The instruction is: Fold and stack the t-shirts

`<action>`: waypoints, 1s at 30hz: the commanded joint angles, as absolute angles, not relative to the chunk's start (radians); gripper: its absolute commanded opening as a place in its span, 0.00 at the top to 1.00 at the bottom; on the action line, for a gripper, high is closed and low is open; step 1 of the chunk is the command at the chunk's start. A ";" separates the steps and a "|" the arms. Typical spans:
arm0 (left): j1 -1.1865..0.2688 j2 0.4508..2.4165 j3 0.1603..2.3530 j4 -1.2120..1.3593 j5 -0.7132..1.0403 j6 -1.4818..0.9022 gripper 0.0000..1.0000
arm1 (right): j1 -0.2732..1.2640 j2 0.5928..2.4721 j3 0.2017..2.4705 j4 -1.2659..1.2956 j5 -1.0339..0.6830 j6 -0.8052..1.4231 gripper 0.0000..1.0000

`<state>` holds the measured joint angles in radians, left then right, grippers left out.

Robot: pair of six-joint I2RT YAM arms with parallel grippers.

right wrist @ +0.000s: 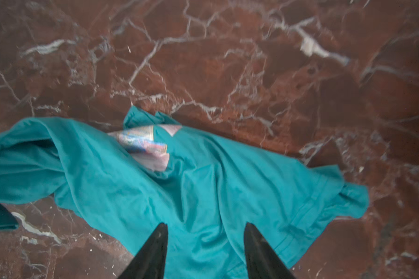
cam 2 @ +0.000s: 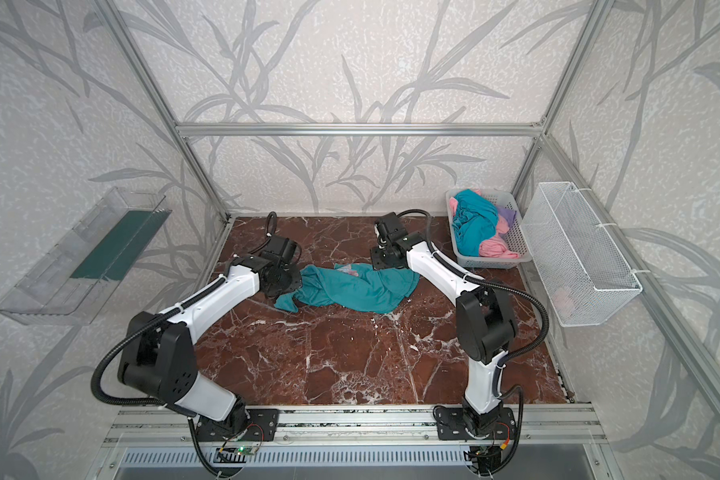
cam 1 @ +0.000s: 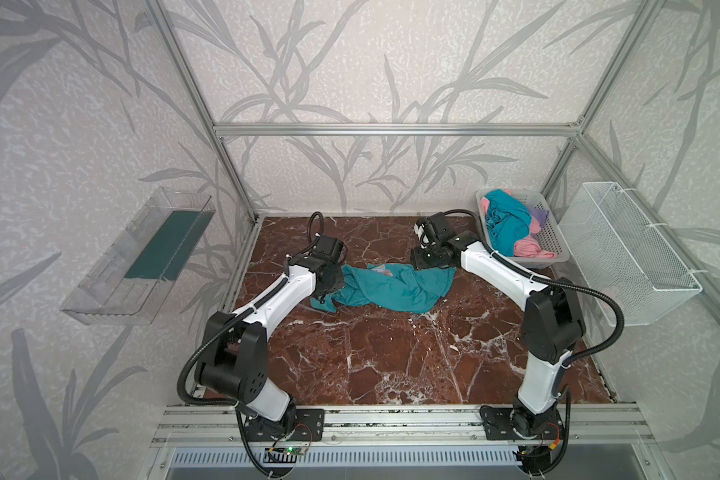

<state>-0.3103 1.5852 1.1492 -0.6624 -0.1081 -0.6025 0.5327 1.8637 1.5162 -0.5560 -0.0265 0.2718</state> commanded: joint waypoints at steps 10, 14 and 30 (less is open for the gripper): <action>-0.284 1.640 1.155 -0.685 -0.174 -0.638 0.96 | 0.782 1.819 1.290 -0.416 -0.101 0.215 0.44; -0.284 1.625 1.155 -0.689 -0.167 -0.638 0.96 | 0.782 1.882 1.336 -0.409 -0.071 0.208 0.38; -0.278 1.565 1.168 -0.721 -0.187 -0.655 0.96 | 0.740 2.011 1.493 -0.528 -0.039 0.209 1.00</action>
